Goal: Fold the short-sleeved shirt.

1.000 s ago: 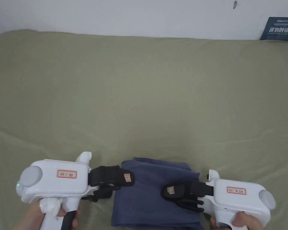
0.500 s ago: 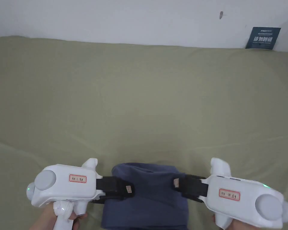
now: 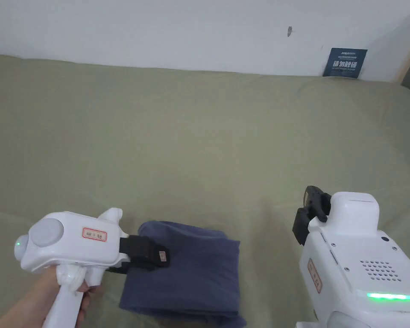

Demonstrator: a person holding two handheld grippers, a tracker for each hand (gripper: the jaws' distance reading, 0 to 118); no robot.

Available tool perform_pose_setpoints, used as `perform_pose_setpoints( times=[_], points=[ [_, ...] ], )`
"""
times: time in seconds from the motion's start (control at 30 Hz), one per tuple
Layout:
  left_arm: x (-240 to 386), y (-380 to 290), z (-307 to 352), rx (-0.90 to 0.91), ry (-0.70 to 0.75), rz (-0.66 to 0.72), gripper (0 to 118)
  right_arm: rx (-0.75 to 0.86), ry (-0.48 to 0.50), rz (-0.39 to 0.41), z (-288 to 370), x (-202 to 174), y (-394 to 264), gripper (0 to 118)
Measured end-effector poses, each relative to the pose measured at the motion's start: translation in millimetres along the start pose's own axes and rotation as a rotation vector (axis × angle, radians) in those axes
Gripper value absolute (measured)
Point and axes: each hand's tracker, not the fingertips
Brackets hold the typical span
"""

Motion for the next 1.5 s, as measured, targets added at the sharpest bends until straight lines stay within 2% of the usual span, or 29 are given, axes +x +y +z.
perform_pose_setpoints(
  times=[0.13,0.3,0.6,0.63,0.73,0.87,1.0,1.17,1.2,1.23,1.27,1.3,1.33,1.47,1.5],
  points=[
    [-18.2,6.9,35.9,0.026,0.018,0.01,29,0.003,0.053,0.022,-5.8,-25.8,5.2,0],
    [-67.2,16.1,106.4,0.071,0.053,0.074,29,0.004,0.184,0.063,-19.3,-86.6,5.4,0],
    [-171.4,39.2,259.8,0.153,0.213,0.119,29,-0.054,0.482,0.076,-67.7,-253.4,-5.4,0],
    [-207.7,49.9,276.2,0.157,0.233,0.125,29,-0.058,0.508,0.075,-72.9,-272.4,-7.2,0],
    [-244.9,62.6,310.7,0.163,0.277,0.162,29,-0.085,0.59,0.077,-84.4,-321.0,-14.2,0],
    [-273.5,82.2,336.8,0.1,0.332,0.155,29,-0.105,0.683,0.122,-98.0,-375.9,-27.9,0],
    [-308.0,110.8,364.4,0.097,0.377,0.174,29,-0.13,0.74,0.147,-109.5,-412.8,-38.7,0],
    [-315.3,125.3,364.9,0.056,0.439,0.157,30,-0.167,0.775,0.133,-121.2,-440.8,-49.7,0],
    [-312.8,127.0,363.9,0.055,0.458,0.136,32,-0.172,0.776,0.137,-122.4,-443.8,-50.4,0],
    [-309.0,127.4,363.1,0.078,0.497,0.117,45,-0.175,0.777,0.137,-123.5,-444.9,-50.5,0],
    [-306.9,128.0,363.5,0.118,0.51,0.108,83,-0.18,0.781,0.129,-123.0,-444.6,-49.3,0],
    [-276.8,118.9,347.1,0.139,0.524,0.104,112,-0.186,0.78,0.123,-122.8,-443.5,-47.7,0],
    [-269.1,116.0,348.8,0.171,0.53,0.085,118,-0.187,0.78,0.115,-121.3,-440.1,-45.4,0],
    [-230.0,97.4,365.4,0.31,0.573,0.017,112,-0.168,0.774,0.124,-109.4,-410.5,-33.3,0],
    [-217.7,90.2,364.1,0.332,0.532,-0.004,111,-0.161,0.764,0.123,-106.2,-401.4,-30.2,0]
  ],
)
